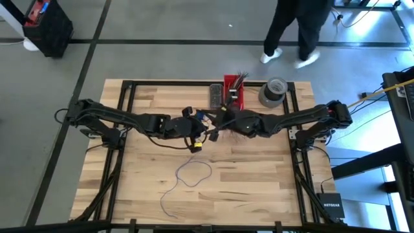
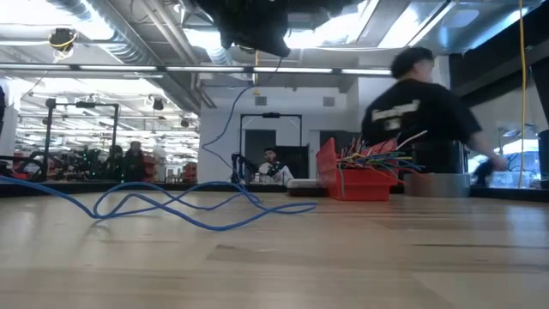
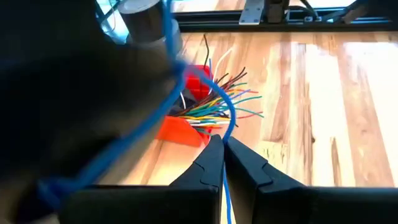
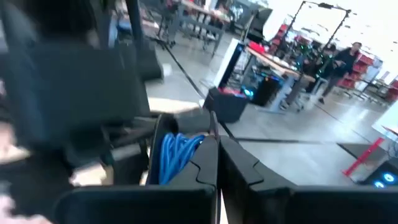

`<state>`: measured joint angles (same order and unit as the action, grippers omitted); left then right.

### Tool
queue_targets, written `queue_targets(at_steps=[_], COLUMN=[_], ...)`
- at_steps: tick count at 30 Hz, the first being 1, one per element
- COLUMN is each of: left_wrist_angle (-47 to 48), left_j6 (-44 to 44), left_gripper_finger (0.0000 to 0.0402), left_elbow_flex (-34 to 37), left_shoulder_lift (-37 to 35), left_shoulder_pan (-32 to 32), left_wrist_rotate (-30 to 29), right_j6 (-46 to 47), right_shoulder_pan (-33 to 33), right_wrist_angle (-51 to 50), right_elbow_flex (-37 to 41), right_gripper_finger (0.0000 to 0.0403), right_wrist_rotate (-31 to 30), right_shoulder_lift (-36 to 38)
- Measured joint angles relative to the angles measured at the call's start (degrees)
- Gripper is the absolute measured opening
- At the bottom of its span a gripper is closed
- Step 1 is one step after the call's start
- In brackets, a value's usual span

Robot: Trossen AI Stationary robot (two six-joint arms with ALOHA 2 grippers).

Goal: Coil cords
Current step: Coil the blue wire into the black spool

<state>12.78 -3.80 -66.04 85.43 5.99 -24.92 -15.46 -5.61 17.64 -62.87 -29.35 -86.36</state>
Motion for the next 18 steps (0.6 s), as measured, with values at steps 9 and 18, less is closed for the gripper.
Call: queue_targets(at_steps=[9, 18], left_wrist_angle=[-0.8, -0.4], left_j6=[1.3, 2.3], left_gripper_finger=[0.0005, 0.0005], left_elbow_flex=[-0.2, -0.3], left_shoulder_lift=[-0.2, -0.2], left_shoulder_pan=[-0.1, -0.1], left_wrist_rotate=[-1.0, -0.5], right_j6=[-1.5, -1.6], right_shoulder_pan=[-0.1, -0.1], right_wrist_angle=[-1.8, -3.1], right_elbow_flex=[0.2, 0.2], right_gripper_finger=[0.0007, 0.0007], right_wrist_rotate=[2.6, 6.6], right_shoulder_lift=[8.1, 16.3])
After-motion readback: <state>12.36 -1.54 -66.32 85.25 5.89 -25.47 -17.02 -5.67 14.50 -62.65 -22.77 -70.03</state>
